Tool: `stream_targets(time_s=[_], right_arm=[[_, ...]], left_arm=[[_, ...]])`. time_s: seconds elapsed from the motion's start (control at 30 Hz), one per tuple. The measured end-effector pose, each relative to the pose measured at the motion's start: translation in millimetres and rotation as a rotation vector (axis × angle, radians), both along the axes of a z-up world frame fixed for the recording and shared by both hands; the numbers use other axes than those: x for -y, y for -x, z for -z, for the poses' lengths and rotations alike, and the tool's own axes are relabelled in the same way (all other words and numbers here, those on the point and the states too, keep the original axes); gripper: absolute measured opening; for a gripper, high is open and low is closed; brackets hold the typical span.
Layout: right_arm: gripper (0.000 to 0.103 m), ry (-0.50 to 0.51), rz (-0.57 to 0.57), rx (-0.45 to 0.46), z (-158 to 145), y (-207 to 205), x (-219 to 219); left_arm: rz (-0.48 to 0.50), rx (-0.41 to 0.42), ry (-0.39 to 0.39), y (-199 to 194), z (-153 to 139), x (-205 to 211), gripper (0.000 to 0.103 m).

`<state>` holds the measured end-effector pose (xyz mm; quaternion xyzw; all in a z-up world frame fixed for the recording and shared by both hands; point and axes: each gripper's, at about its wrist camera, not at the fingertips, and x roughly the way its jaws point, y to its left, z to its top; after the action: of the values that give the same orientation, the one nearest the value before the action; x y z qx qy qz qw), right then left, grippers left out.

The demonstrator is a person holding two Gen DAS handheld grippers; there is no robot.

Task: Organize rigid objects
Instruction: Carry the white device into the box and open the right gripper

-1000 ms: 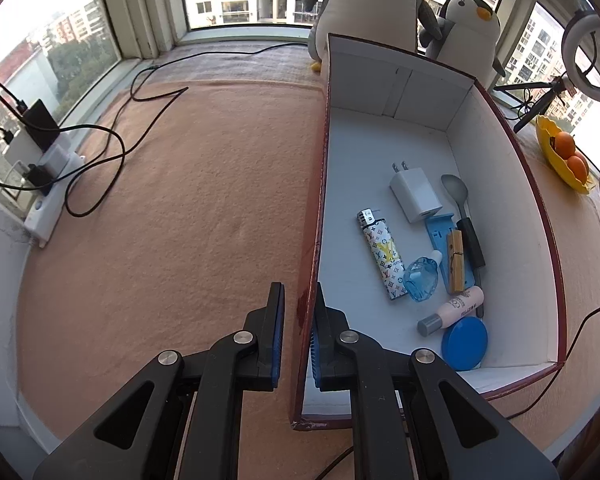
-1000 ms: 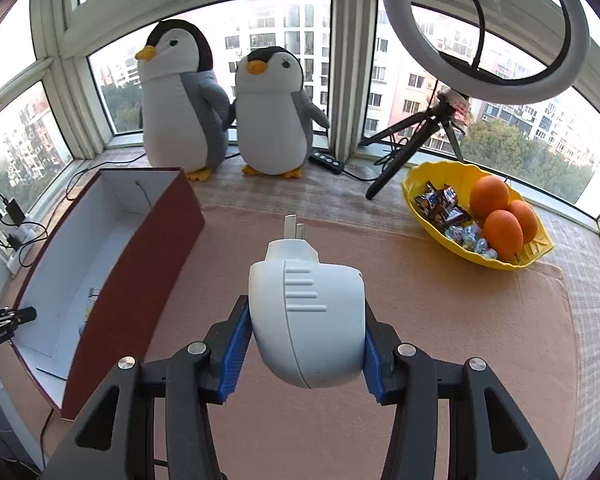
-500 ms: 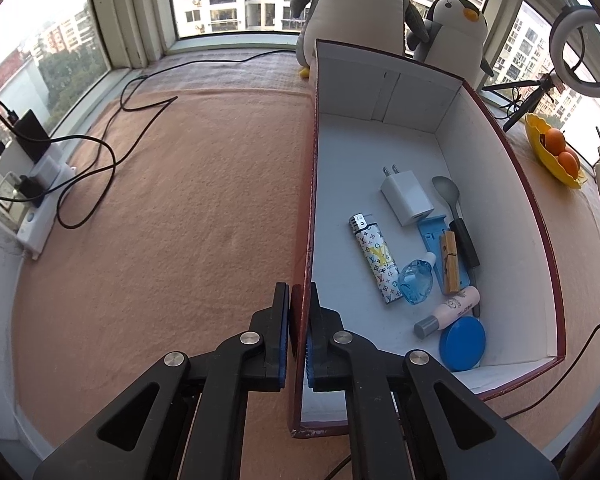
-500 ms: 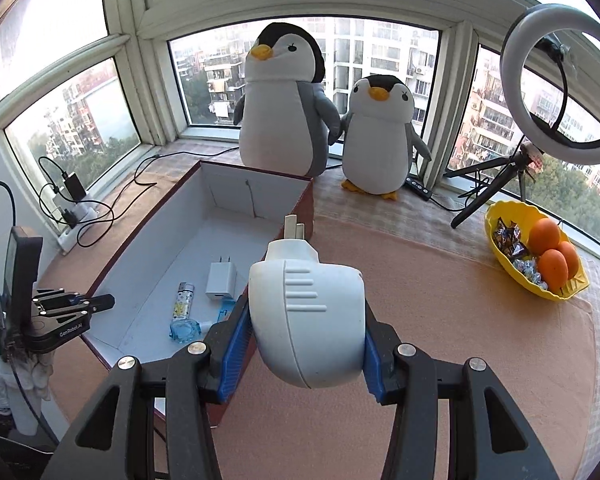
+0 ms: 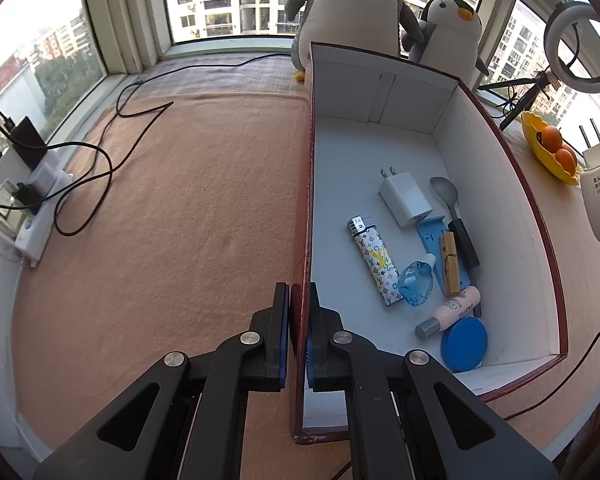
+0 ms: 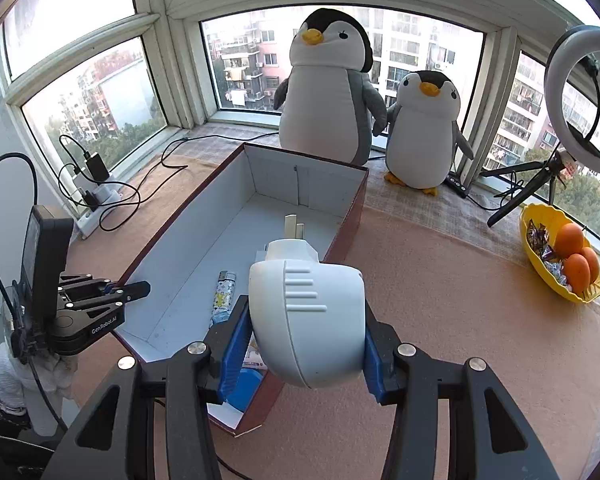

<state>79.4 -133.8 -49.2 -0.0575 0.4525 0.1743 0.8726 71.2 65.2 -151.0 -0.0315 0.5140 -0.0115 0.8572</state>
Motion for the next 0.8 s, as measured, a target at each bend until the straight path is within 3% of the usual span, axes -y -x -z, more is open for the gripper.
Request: stream_targets(time_s=[0.8], right_arm=[[0.045, -0.027, -0.093, -0.103, 34.0, -18.9, -56.1]], left_arm=[[-0.002, -0.001, 0.0, 0.1, -0.2, 0.0, 0.005]])
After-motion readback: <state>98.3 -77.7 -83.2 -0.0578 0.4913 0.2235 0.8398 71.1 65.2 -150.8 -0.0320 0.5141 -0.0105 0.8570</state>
